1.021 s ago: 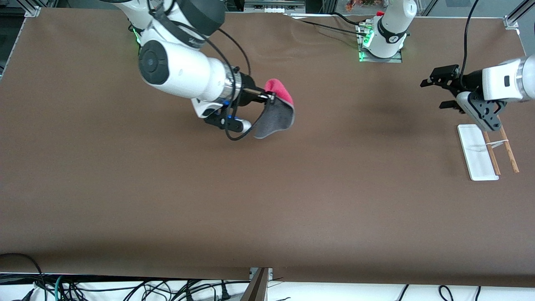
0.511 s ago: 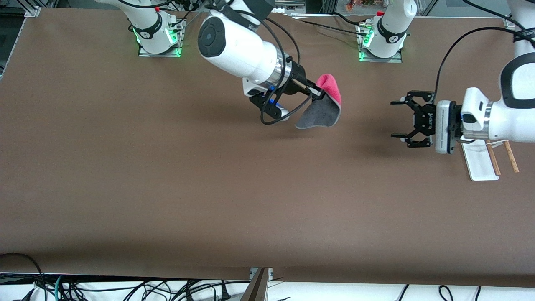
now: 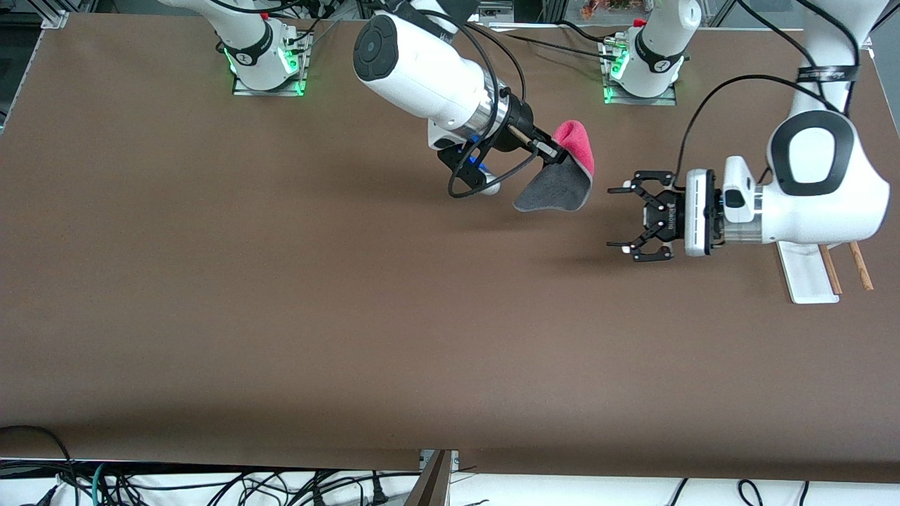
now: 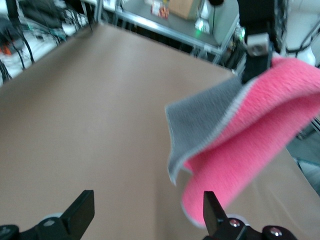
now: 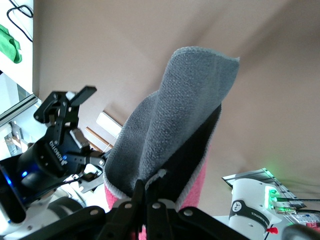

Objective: Pass towel and hang on rack
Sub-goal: 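Hold the towel with the right gripper while the left gripper reaches it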

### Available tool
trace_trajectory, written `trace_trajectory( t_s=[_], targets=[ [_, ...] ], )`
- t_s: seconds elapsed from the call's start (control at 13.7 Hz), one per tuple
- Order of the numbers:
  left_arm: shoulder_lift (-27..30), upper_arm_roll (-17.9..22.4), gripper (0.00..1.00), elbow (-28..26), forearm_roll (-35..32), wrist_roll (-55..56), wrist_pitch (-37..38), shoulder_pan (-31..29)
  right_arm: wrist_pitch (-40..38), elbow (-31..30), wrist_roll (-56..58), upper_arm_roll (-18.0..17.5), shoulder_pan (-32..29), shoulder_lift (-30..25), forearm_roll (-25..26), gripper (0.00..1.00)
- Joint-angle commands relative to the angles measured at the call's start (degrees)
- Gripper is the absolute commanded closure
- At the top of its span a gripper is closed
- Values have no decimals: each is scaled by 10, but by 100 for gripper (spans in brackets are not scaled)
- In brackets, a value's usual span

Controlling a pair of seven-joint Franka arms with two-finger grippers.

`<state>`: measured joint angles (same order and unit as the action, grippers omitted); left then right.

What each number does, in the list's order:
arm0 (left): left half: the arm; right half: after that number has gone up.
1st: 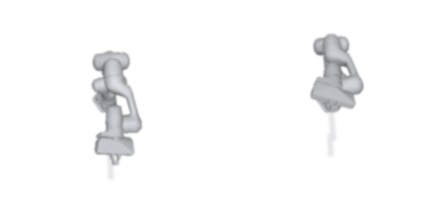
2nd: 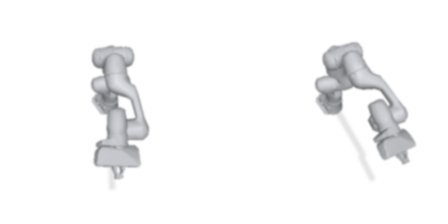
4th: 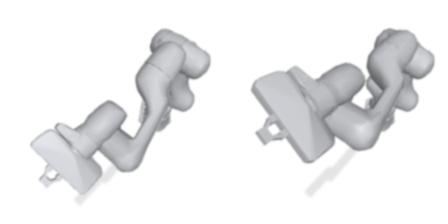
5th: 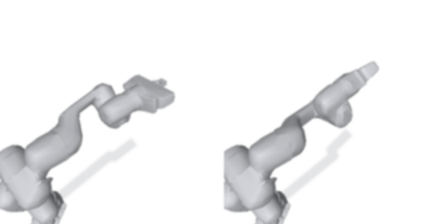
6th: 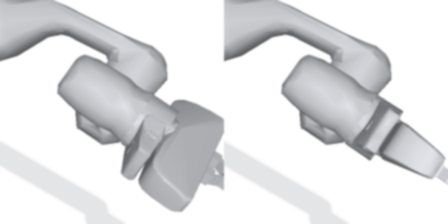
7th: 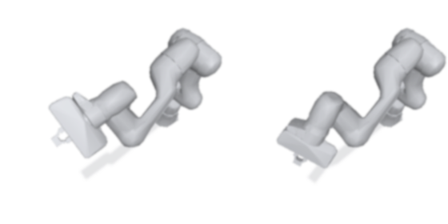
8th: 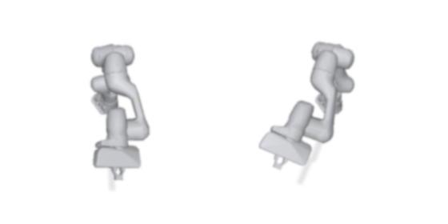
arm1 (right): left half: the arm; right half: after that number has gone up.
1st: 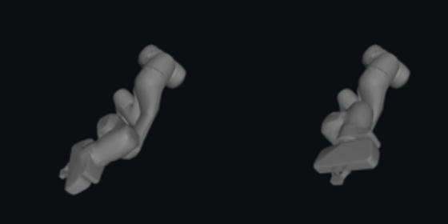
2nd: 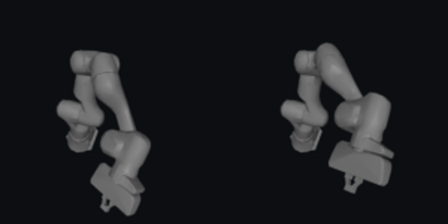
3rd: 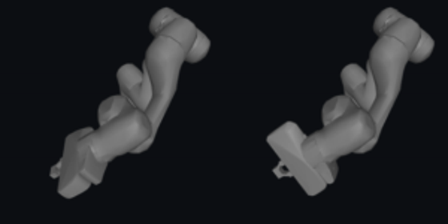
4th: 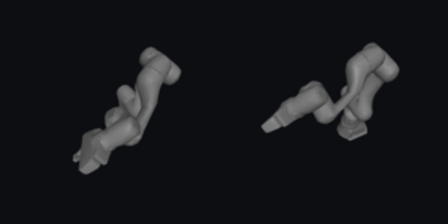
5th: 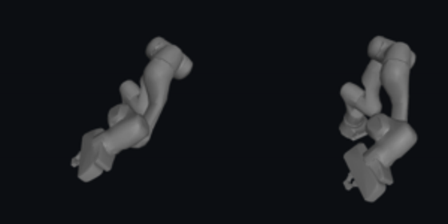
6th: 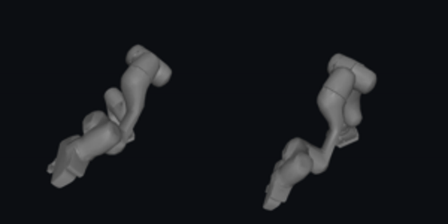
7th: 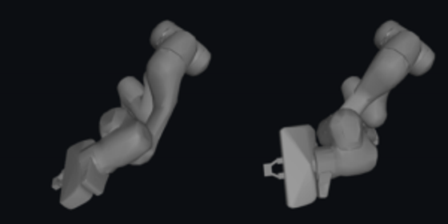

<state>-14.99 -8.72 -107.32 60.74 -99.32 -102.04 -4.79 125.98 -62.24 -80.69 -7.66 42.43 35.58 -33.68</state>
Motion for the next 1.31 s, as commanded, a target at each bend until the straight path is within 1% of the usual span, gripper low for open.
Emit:
trace_trajectory(
  t_s=[0.0, 0.07, 0.22, 0.44, 0.51, 0.66, 0.73, 1.09, 1.17, 1.24],
  targets=[
    [9, -7, 11, -30, 63, -65, -23, 1, 2, 21, -10, 4, 6, 11, -10, 100],
    [9, -8, 11, -31, 68, -65, -22, 1, 2, 22, -10, 4, 5, 11, -10, 100],
    [11, -19, 15, -38, 87, -66, -20, 1, 2, 22, -10, 4, 6, 11, -10, 100],
    [15, -33, 27, -45, 91, -67, -20, 1, 1, 22, -10, 4, 5, 10, -10, 100],
    [20, -38, 40, -47, 91, -67, -20, 0, -1, 22, -10, 4, 5, 9, -9, 100],
    [20, -38, 91, -49, 91, -83, -19, -2, 0, 22, -14, 4, 5, 9, -9, 100],
    [19, -38, 100, -50, 91, -92, -18, -4, 2, 22, -20, 4, 5, 9, -9, 100],
    [19, -38, 100, -50, 91, -97, -17, -7, 2, 22, -21, 5, 5, 9, -9, 100],
    [19, -38, 100, -49, 90, -97, -17, -7, 2, 22, -21, 6, 5, 9, -9, 75],
    [20, -38, 100, -49, 91, -97, -17, -7, 2, 22, -21, 7, 5, 9, -9, 31]
  ],
)
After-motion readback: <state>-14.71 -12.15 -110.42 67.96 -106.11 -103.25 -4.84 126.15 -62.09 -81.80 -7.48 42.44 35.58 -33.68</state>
